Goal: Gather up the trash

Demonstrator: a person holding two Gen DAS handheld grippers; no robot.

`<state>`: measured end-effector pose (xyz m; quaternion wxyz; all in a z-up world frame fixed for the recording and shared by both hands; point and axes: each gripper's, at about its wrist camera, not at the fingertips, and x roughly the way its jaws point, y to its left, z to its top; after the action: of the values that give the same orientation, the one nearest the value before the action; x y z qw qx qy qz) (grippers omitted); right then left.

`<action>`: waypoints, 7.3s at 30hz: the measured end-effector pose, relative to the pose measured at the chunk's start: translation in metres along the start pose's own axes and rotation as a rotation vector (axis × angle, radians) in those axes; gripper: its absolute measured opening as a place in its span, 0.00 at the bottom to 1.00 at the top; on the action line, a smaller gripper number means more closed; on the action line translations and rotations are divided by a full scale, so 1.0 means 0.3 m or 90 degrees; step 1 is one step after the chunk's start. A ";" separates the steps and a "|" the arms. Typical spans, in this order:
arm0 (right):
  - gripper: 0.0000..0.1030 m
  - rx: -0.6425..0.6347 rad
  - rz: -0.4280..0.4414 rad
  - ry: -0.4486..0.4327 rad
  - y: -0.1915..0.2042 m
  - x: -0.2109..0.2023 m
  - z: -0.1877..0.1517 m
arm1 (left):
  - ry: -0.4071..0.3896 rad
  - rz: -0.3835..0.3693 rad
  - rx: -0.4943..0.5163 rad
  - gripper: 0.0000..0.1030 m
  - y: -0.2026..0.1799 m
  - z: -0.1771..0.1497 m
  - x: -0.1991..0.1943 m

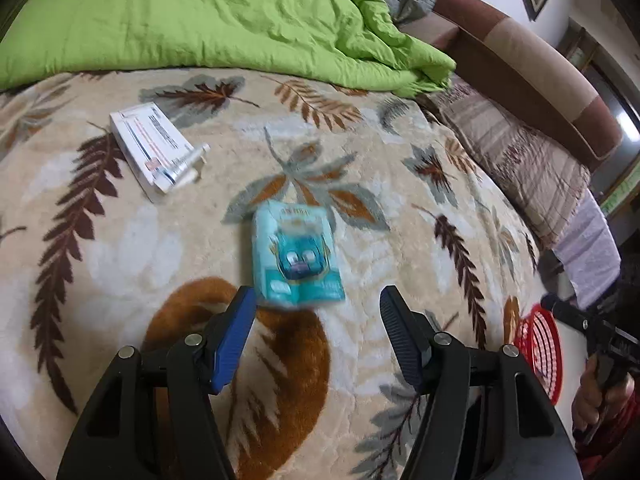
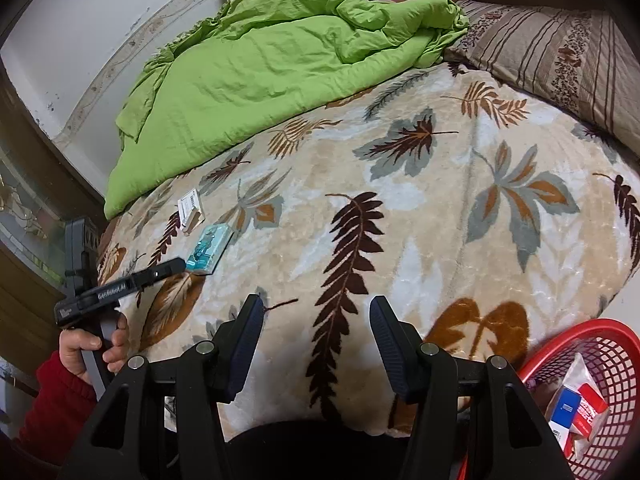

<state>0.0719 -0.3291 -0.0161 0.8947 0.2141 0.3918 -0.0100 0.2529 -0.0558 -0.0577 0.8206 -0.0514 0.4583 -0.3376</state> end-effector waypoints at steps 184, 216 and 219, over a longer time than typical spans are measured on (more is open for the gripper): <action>0.54 0.072 -0.041 -0.136 -0.206 -0.484 -0.139 | -0.163 -0.035 0.165 0.35 -0.788 -0.274 -0.226; 1.00 0.158 -0.417 -0.238 -0.183 -0.632 -0.336 | -0.154 -0.008 0.209 0.92 -0.901 -0.341 -0.261; 1.00 0.188 -0.409 -0.249 -0.143 -0.628 -0.369 | -0.170 0.046 0.209 0.95 -0.846 -0.361 -0.285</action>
<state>-0.1438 -0.3529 0.0342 0.8632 0.2011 0.2556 -0.3861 0.0090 -0.1747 0.0414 0.8830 0.0550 0.2859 -0.3682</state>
